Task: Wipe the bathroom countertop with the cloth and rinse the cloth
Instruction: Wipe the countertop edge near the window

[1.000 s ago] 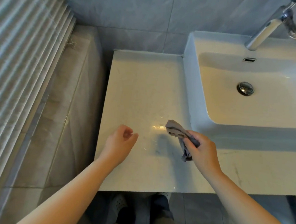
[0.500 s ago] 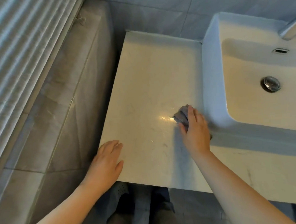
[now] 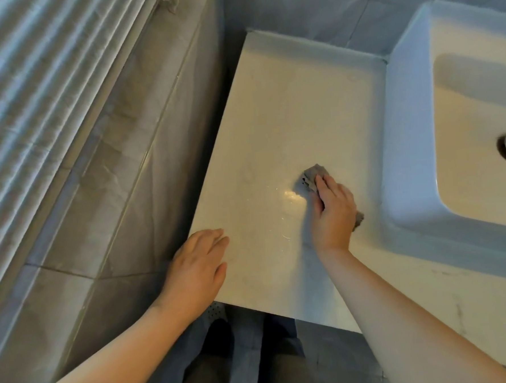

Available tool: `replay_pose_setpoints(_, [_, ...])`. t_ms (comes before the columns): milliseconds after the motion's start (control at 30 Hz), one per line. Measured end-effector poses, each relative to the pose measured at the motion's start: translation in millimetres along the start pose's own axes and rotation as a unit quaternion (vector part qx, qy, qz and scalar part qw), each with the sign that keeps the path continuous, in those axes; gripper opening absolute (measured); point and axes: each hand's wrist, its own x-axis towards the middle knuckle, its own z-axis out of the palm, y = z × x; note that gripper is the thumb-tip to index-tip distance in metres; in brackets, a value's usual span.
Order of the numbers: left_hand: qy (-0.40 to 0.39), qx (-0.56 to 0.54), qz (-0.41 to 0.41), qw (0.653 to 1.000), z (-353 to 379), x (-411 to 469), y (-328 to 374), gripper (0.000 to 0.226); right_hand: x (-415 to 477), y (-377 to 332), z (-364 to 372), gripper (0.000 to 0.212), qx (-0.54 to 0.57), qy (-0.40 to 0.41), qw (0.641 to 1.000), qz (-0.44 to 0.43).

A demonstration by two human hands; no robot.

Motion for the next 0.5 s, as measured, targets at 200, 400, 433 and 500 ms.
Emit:
replay_pose_setpoints(200, [-0.012,0.006,-0.002,1.0,-0.4,-5.4,-1.2,0.051,-49.0,-30.4,3.5,0.036,0.053,-0.062,0.996,-0.026])
replay_pose_setpoints(400, [-0.035,0.0,-0.002,0.999,1.8,-12.2,-2.7,0.05,-64.0,-59.8,-27.0,0.034,0.242,-0.105,0.964,0.038])
replay_pose_setpoints(433, [-0.036,-0.009,-0.007,0.999,2.0,-13.1,-2.1,0.05,-59.4,-60.4,-34.7,0.033,0.255,-0.093,0.962,0.042])
replay_pose_setpoints(500, [-0.022,-0.02,-0.019,0.999,1.4,-16.0,-0.5,0.048,-42.3,-55.6,-45.5,0.034,0.244,-0.064,0.967,0.031])
